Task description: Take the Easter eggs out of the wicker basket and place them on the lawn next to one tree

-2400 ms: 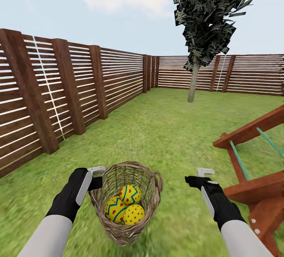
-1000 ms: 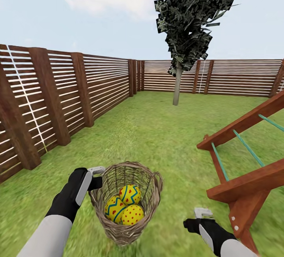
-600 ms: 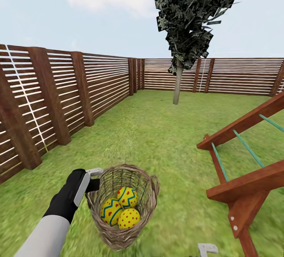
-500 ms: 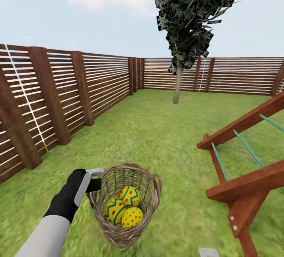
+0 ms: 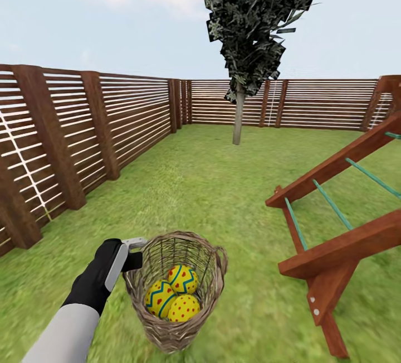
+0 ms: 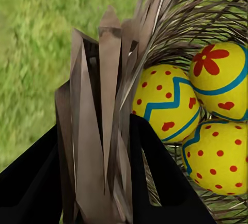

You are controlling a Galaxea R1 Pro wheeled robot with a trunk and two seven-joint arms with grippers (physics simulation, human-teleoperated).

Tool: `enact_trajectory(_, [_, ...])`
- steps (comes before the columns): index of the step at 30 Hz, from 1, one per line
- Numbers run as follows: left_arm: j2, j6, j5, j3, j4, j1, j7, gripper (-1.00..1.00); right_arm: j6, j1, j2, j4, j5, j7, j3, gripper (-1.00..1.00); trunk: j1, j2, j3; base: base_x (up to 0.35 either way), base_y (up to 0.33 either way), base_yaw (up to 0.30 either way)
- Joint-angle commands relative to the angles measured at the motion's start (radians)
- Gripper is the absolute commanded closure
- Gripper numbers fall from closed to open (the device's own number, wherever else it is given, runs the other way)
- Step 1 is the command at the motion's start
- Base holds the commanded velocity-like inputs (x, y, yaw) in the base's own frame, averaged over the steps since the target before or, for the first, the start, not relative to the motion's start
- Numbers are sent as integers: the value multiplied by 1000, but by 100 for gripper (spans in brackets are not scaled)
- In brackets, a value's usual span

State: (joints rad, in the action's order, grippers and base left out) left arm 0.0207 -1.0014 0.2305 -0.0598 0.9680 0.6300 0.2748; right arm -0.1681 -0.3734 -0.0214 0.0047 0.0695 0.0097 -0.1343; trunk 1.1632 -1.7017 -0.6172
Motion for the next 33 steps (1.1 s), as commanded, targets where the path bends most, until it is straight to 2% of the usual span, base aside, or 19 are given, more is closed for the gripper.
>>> enact_trajectory(1, [1, -2, 18, -3, 1, 0, 7, 100, -4, -1, 0, 1, 7, 1, -8, -100, -4, 7, 2, 0, 0, -275])
enact_trajectory(7, [1, -2, 18, -3, 1, 0, 7, 100, -3, -1, 1, 1, 7, 1, -8, -100, -27, 49, 19, 0, 0, -254])
enact_trajectory(22, [1, -2, 18, -3, 1, 0, 7, 100, -3, -1, 2, 1, 14, 1, -8, -100, -85, 154, 44, 0, 0, -155])
enact_trajectory(28, [1, -2, 18, -3, 1, 0, 7, 100, 5, 3, -3, 20, 8, 1, -8, -100, -108, 196, 63, 0, 0, -6])
enact_trajectory(29, [1, -2, 19, -3, 1, 0, 7, 100, 3, 23, -6, 28, 8, 1, -9, -100, -111, 203, 66, 0, 0, 0])
enact_trajectory(33, [1, -2, 19, -3, 1, 0, 7, 100, 1, 34, -4, 29, 8, 1, -9, -100, -127, 231, 78, 0, 0, 0])
